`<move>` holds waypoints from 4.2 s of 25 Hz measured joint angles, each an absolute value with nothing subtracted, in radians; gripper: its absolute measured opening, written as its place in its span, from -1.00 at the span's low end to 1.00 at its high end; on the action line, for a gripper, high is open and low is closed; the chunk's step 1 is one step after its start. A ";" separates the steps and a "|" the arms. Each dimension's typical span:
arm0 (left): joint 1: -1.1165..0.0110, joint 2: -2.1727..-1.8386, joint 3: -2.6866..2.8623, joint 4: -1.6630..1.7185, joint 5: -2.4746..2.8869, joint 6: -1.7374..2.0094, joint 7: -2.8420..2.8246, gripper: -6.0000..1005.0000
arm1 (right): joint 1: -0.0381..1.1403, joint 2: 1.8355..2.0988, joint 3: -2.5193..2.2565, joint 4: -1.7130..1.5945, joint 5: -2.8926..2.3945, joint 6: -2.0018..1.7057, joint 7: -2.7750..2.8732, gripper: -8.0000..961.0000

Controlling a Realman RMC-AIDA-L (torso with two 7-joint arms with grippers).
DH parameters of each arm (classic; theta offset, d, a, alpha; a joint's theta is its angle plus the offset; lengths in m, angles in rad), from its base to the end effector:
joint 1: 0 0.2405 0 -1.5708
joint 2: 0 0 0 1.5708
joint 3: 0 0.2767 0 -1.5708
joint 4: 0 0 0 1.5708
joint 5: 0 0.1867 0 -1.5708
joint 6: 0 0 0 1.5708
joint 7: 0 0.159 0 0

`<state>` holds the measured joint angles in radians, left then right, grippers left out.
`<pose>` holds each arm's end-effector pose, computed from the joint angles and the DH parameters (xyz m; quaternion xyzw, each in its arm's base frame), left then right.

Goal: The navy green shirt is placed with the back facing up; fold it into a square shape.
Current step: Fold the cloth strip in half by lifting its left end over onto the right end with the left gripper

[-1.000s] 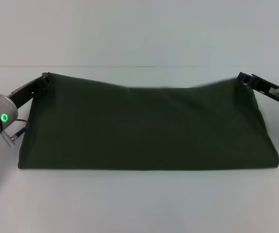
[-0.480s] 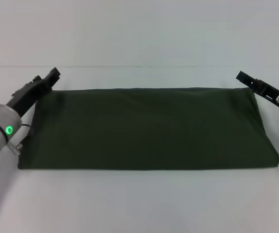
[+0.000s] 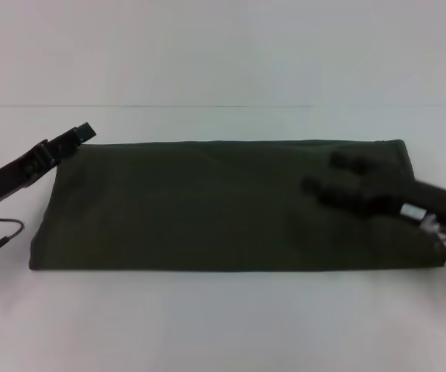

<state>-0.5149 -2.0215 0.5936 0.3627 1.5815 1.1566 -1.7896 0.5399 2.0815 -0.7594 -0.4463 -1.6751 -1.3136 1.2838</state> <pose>-0.3139 0.3725 0.0096 -0.6729 -0.5572 -0.4117 0.2593 0.2602 0.3524 -0.0372 -0.8779 0.2807 0.3177 0.2225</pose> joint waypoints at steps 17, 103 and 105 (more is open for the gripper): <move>-0.532 -1.987 0.636 0.511 1.962 1.172 -2.218 0.35 | 0.566 2.097 -0.940 -0.429 -1.667 -1.290 1.062 0.93; -0.587 -2.040 0.764 0.475 2.022 0.922 -2.177 0.74 | 0.604 2.100 -0.942 -0.395 -1.666 -1.217 1.065 0.93; -0.587 -2.040 0.763 0.476 2.022 0.924 -2.186 0.74 | 0.604 2.100 -0.942 -0.394 -1.666 -1.218 1.065 0.93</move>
<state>-0.5870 -2.0403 0.7631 0.4758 2.0215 0.9236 -2.1860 0.6044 2.0998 -0.9418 -0.3942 -1.6659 -1.2175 1.0646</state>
